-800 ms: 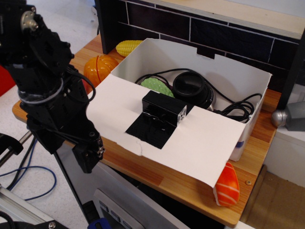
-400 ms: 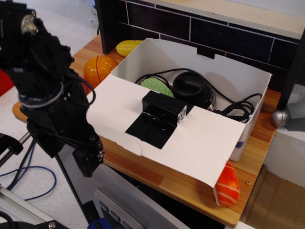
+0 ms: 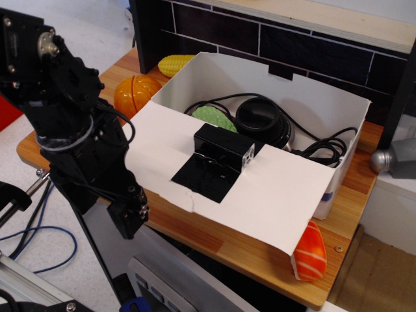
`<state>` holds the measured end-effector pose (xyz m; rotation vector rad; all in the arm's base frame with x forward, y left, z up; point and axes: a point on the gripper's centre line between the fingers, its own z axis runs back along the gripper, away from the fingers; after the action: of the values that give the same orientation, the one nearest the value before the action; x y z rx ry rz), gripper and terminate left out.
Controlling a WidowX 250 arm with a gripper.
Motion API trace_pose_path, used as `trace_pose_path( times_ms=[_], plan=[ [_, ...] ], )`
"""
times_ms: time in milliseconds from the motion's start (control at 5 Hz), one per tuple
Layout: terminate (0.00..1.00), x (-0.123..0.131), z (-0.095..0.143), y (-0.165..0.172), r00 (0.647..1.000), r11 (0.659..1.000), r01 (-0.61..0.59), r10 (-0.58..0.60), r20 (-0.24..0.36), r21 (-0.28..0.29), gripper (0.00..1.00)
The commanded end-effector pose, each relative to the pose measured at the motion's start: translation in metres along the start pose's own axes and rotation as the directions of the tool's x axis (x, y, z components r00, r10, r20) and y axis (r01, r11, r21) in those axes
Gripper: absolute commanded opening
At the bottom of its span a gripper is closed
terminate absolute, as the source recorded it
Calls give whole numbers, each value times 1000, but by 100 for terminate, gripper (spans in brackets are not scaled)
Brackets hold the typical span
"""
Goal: Close white1fbox flap
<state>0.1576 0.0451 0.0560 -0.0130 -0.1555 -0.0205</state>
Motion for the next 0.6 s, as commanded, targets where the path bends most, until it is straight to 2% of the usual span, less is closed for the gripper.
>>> trace_pose_path(
  times_ms=[0,400],
  plan=[
    [0,17,8,1,999,999,26,-27,34,28,100],
    [0,32,18,3,997,998,65,-66,41,24,100]
  ],
)
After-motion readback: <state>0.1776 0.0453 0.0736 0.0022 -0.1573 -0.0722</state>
